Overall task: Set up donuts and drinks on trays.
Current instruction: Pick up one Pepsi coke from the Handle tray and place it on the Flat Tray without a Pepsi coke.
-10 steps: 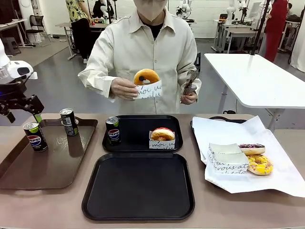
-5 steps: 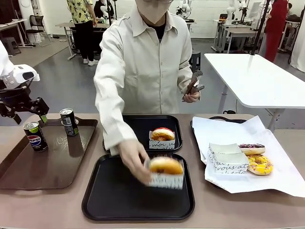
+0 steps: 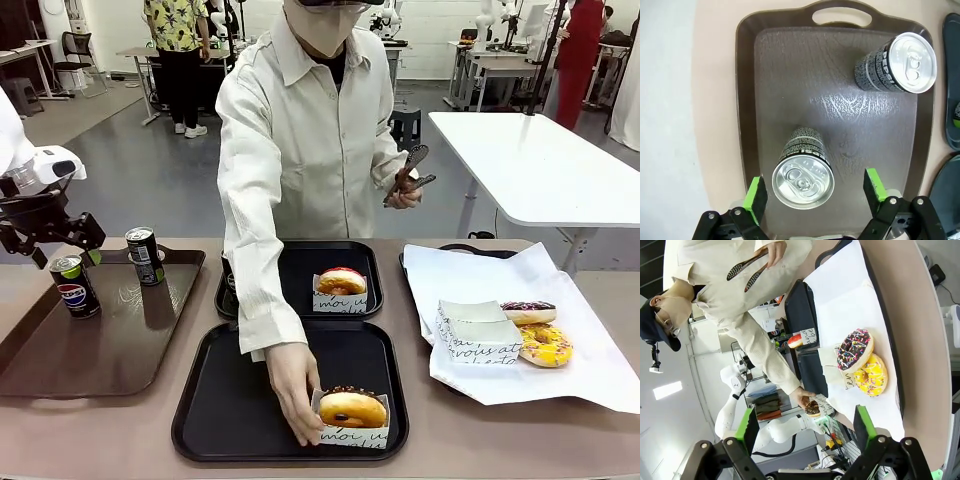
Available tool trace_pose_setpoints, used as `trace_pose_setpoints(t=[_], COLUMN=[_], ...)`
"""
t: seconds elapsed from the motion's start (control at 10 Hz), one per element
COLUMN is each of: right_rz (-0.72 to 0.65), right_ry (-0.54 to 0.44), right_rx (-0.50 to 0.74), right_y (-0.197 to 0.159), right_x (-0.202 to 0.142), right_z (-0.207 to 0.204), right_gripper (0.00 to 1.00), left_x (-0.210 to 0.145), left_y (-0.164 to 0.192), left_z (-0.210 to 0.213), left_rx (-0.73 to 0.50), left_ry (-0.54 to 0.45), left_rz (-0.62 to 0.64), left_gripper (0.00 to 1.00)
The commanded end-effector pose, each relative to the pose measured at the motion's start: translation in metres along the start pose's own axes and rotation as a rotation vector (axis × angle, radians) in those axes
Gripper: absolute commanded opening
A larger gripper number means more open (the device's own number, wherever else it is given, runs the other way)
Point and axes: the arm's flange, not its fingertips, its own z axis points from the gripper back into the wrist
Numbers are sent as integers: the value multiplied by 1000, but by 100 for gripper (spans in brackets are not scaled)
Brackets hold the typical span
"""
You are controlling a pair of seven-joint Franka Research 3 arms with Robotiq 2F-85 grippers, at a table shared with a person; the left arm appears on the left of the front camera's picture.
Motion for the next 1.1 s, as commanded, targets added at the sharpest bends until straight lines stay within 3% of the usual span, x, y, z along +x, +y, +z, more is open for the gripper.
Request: trace_pose_setpoints(t=[0.0,0.5,0.6,1.0], right_rz=[10,10,10,10], right_ry=[-7,-7,-7,-7], right_rx=[19,19,19,19], right_y=[1,1,1,1], right_x=[1,1,1,1], right_z=[0,0,0,0], right_gripper=[100,100,100,100], left_x=[0,-4,-9,-2], left_y=[-3,-7,-15,-2], left_z=[-4,-8,-1,-6], left_rx=[18,68,15,37], left_ry=[-2,15,25,12], left_rz=[13,44,53,12], left_gripper=[100,100,100,100])
